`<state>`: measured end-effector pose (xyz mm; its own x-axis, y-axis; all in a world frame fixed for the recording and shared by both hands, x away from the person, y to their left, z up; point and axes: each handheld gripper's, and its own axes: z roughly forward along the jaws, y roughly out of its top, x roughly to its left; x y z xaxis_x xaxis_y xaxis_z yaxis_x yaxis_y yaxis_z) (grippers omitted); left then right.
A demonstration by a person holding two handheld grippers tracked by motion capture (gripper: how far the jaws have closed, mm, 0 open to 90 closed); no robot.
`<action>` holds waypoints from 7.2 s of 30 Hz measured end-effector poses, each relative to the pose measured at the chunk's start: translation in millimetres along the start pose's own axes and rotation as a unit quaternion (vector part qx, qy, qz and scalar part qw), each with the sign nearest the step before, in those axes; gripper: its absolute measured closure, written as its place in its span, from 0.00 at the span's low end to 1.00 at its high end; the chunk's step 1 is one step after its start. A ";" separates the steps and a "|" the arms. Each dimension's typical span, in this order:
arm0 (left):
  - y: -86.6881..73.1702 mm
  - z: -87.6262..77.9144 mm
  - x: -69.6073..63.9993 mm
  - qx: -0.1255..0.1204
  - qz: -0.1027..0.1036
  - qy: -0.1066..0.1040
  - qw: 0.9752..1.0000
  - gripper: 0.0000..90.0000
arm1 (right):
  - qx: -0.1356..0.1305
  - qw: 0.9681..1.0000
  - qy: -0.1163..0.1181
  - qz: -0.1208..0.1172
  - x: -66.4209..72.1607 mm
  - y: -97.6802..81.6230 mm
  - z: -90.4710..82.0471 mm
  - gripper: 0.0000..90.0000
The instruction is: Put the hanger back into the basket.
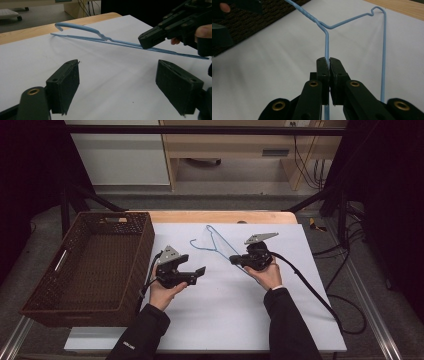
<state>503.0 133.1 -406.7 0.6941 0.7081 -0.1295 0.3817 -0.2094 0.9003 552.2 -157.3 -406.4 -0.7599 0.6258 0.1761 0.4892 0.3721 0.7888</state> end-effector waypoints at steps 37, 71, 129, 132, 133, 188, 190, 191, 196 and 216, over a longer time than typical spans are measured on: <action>19.6 57.8 8.5 -0.013 0.010 -0.026 1.000 0.92 | -0.004 1.000 0.010 0.006 -1.5 -9.7 -3.5 0.98; 25.3 65.2 -7.1 0.001 0.033 -0.007 0.999 0.95 | 0.065 0.992 -0.093 -0.062 22.5 -8.2 20.2 0.78; 7.7 -36.1 -72.1 0.128 0.349 0.038 0.928 0.37 | 0.076 0.982 0.149 -0.086 70.1 -16.6 -65.1 0.98; 5.2 -30.6 -75.7 0.127 0.366 0.044 0.921 0.41 | 0.077 0.981 0.156 -0.085 71.4 -17.8 -63.9 0.98; 4.5 -29.2 -76.7 0.126 0.370 0.044 0.919 0.43 | 0.076 0.981 0.159 -0.083 72.0 -18.2 -63.4 0.98; 25.3 -9.0 -82.2 0.243 0.323 0.111 0.908 0.97 | -0.100 0.991 -0.064 -0.065 45.3 -24.3 -117.5 0.20; 28.4 -7.0 -79.4 0.246 0.311 0.121 0.910 0.97 | -0.107 0.990 -0.078 -0.053 42.2 -30.5 -121.4 0.14; 29.6 -5.8 -78.1 0.245 0.303 0.125 0.913 0.97 | -0.110 0.989 -0.085 -0.048 40.7 -34.0 -123.1 0.12; 38.7 -1.1 -72.1 0.255 0.282 0.140 0.914 0.97 | -0.126 0.987 -0.097 -0.031 35.5 -50.8 -130.6 0.09; 94.4 -29.5 -54.0 0.242 0.212 0.150 0.935 0.97 | -0.117 0.986 -0.116 0.022 26.1 -103.6 -131.0 0.08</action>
<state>483.5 95.0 -302.4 0.6710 0.6340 0.3846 0.3918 -0.7435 0.5420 425.6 -269.3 -406.4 -0.6081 0.7883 0.0942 0.3856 0.1895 0.9030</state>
